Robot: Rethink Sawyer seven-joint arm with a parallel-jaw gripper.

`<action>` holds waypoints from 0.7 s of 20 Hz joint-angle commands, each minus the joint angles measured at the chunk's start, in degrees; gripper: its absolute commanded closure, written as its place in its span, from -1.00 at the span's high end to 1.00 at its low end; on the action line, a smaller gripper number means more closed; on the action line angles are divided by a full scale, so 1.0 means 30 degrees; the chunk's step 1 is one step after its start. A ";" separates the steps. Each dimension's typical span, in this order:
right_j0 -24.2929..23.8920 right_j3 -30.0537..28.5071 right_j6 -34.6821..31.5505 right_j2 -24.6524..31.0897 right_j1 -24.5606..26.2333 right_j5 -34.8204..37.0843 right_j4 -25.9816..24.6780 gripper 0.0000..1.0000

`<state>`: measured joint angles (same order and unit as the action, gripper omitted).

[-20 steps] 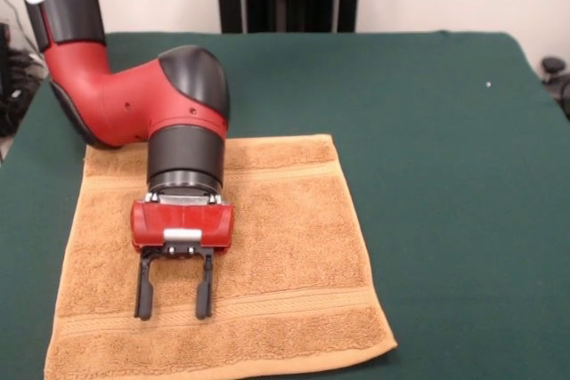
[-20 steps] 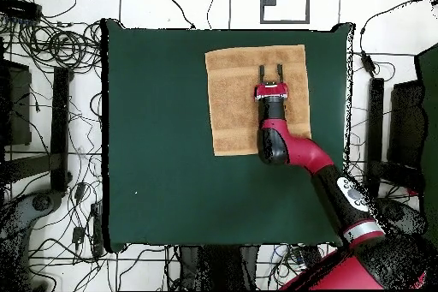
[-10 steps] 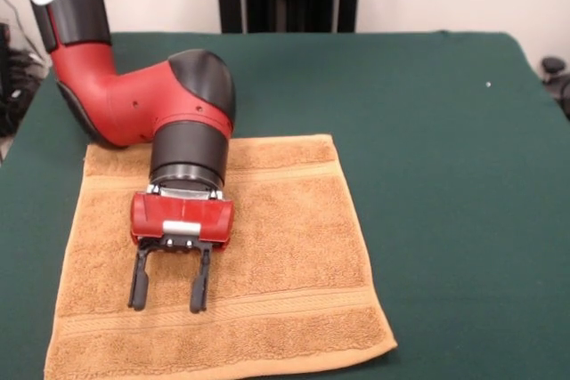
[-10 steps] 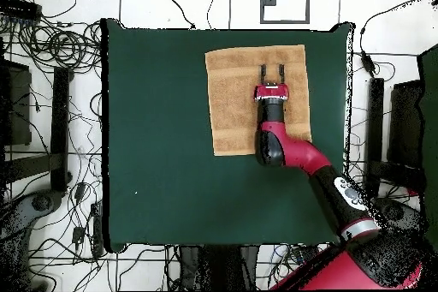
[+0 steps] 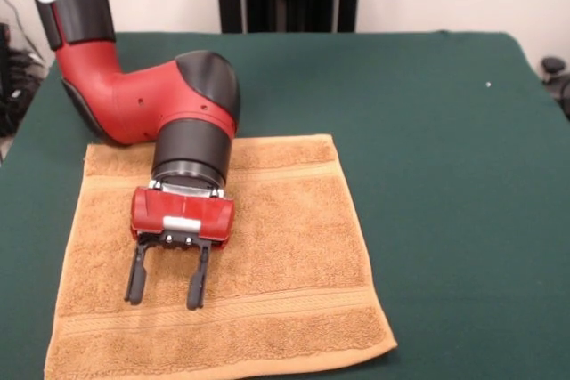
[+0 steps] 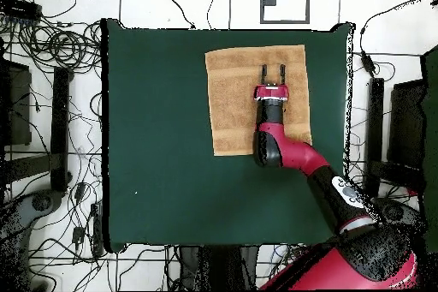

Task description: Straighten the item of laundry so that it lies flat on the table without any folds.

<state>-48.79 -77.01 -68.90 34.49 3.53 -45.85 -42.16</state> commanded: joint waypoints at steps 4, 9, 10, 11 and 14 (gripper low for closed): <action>0.2921 -0.0085 0.0826 -0.3823 0.0654 -0.3531 0.4077 1.00; 0.3955 -0.0012 0.0152 -0.5116 0.0349 -0.4192 0.5007 1.00; 0.4141 -0.0054 0.0080 -0.5339 0.0280 -0.4316 0.5231 1.00; 0.4322 -0.0019 -0.0024 -0.5539 0.0249 -0.4408 0.5350 1.00; 0.4800 0.0073 -0.0421 -0.6133 0.0155 -0.4566 0.5659 1.00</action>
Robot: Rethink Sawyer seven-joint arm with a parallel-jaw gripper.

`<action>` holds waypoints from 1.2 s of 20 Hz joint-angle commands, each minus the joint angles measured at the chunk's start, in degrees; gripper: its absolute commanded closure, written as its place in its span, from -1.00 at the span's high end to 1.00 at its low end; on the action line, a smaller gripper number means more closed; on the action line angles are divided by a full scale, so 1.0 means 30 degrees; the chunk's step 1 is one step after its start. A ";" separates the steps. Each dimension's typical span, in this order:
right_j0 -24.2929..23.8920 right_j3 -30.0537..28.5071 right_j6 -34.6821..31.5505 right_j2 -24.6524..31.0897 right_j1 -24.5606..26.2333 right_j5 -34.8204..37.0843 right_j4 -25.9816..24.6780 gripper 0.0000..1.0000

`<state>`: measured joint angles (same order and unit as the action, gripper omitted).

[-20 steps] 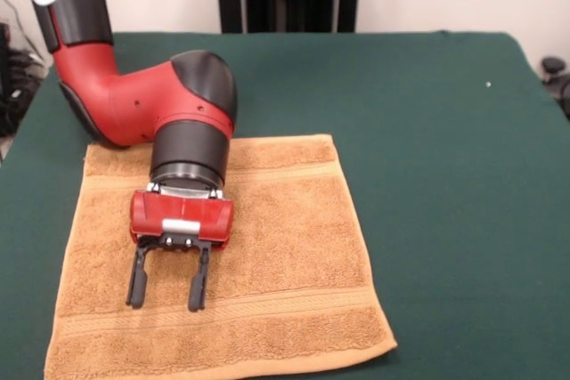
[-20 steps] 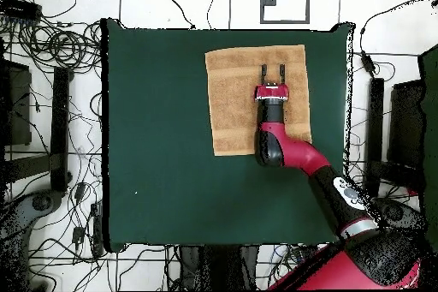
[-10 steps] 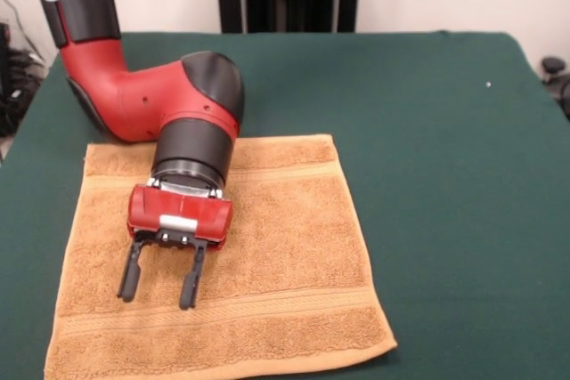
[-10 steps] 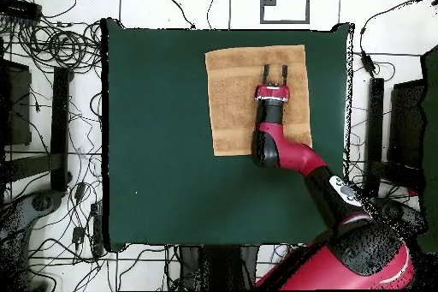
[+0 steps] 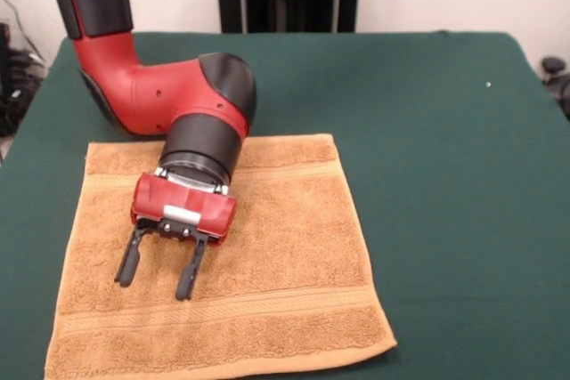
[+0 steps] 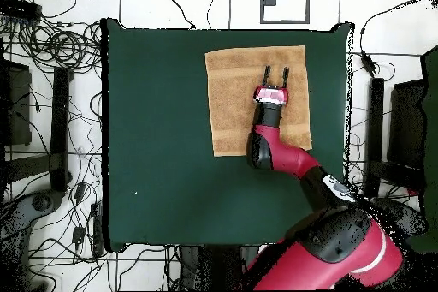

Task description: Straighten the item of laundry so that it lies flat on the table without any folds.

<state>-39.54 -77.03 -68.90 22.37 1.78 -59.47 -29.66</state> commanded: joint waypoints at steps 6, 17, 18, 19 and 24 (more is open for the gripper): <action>0.2517 0.0288 -0.0822 -0.3049 0.0792 -0.0487 0.2236 1.00; 0.3505 0.0327 -0.1558 -0.4276 0.0725 -0.0911 0.3438 1.00; 0.3569 0.0342 -0.1608 -0.4356 0.0736 -0.0951 0.3500 1.00; 0.3633 0.0411 -0.1700 -0.4439 0.0784 -0.0964 0.3529 1.00; 0.3847 0.0882 -0.2082 -0.4689 0.1209 -0.1038 0.3705 1.00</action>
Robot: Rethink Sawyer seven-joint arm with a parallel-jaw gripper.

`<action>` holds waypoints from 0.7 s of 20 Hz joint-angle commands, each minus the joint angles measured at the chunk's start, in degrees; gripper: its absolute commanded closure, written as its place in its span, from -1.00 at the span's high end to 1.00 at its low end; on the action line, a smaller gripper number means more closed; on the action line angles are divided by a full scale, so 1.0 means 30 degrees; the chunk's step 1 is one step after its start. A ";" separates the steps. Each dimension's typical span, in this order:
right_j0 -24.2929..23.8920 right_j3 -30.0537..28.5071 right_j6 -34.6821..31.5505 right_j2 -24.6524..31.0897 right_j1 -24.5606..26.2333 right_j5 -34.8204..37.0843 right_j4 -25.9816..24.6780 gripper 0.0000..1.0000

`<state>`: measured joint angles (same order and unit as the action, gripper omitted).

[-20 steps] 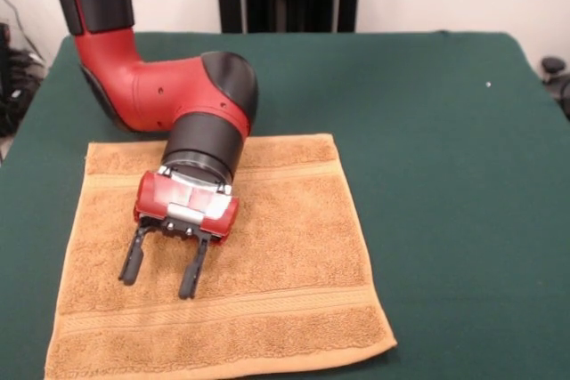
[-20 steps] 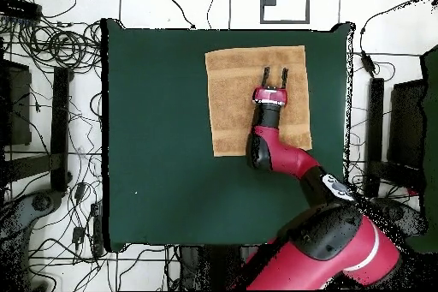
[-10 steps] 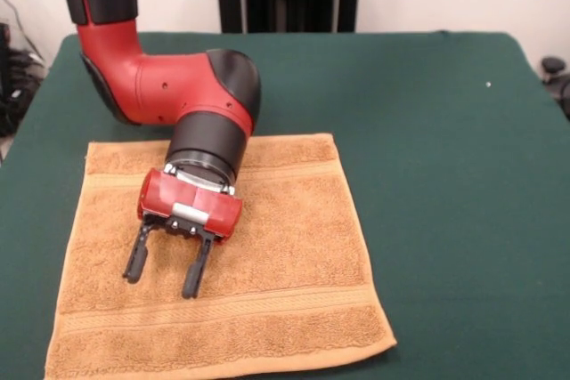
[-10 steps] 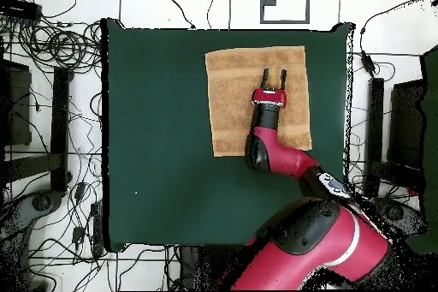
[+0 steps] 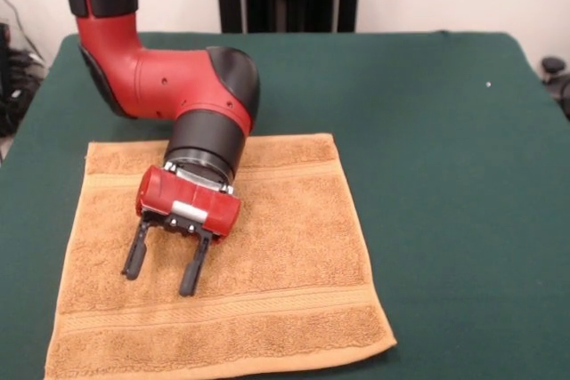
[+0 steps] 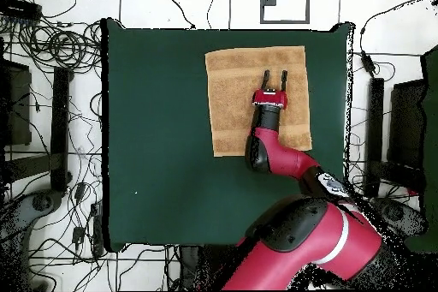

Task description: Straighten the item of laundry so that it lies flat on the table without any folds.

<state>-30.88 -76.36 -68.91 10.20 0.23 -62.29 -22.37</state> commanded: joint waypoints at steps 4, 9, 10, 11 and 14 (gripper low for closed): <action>0.1089 0.0793 -0.2287 -0.0776 0.1822 -0.0068 0.1410 1.00; 0.1231 0.0910 -0.2388 -0.0908 0.1928 -0.0101 0.1643 1.00; 0.1259 0.0942 -0.2389 -0.0926 0.1973 -0.0144 0.1721 1.00; 0.1320 0.0976 -0.2289 -0.1004 0.2008 -0.0149 0.1838 1.00; 0.1478 0.1108 -0.2266 -0.1257 0.2033 0.0312 0.2044 1.00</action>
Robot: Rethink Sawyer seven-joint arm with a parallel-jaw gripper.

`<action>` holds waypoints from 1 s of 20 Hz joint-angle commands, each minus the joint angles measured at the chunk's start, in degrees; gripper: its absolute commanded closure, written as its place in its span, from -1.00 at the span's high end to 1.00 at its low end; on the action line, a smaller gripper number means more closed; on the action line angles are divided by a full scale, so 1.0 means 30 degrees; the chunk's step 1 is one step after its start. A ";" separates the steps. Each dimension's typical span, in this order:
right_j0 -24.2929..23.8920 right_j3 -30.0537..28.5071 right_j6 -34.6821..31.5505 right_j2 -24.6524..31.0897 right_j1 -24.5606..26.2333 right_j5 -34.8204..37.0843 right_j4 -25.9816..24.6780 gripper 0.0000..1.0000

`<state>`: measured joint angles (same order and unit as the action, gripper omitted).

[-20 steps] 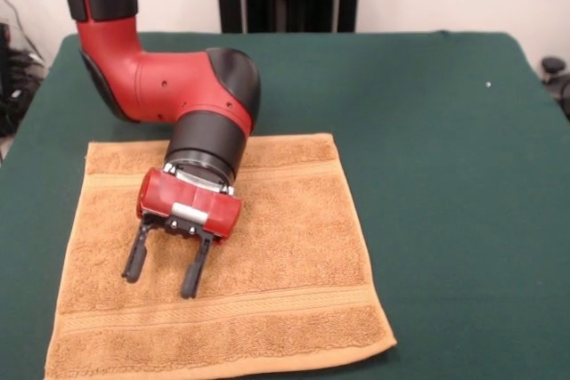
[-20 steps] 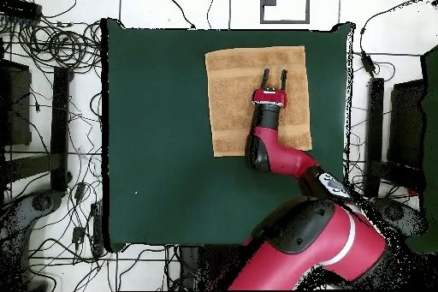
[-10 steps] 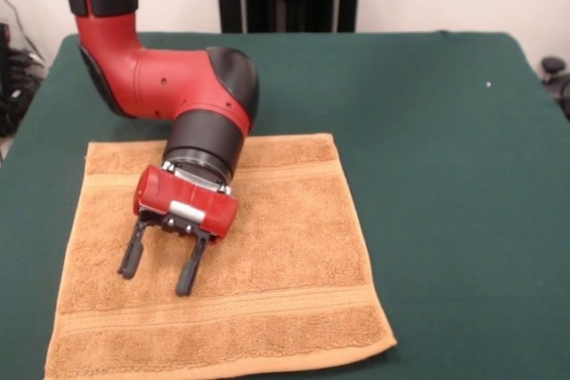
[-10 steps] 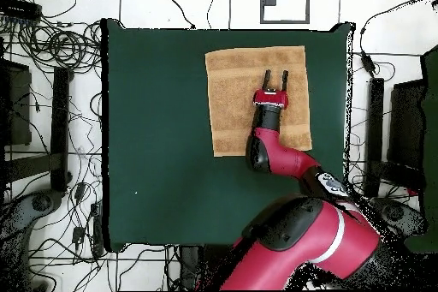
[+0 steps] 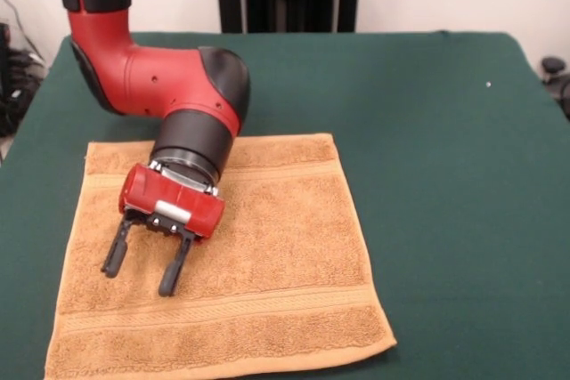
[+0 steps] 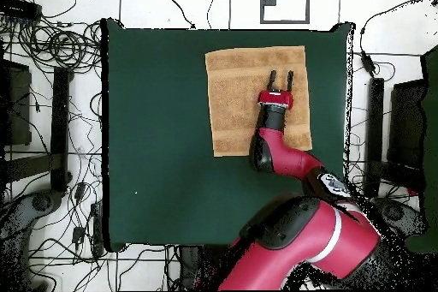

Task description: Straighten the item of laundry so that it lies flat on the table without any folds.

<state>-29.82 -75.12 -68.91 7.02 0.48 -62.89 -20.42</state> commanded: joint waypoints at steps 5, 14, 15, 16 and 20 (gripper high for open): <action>0.1047 0.0957 -0.3214 -0.0073 0.2005 0.1011 0.0933 1.00; 0.1173 0.1336 -0.3148 -0.0239 0.2356 0.1787 0.1242 1.00; 0.1171 0.1384 -0.3210 -0.0240 0.2370 0.1885 0.1194 1.00; 0.1168 0.1431 -0.3272 -0.0241 0.2385 0.1982 0.1146 1.00; 0.1100 0.1670 -0.3689 -0.0130 0.2513 0.2643 0.1025 1.00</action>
<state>-28.97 -72.55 -68.90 5.38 1.38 -62.81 -20.08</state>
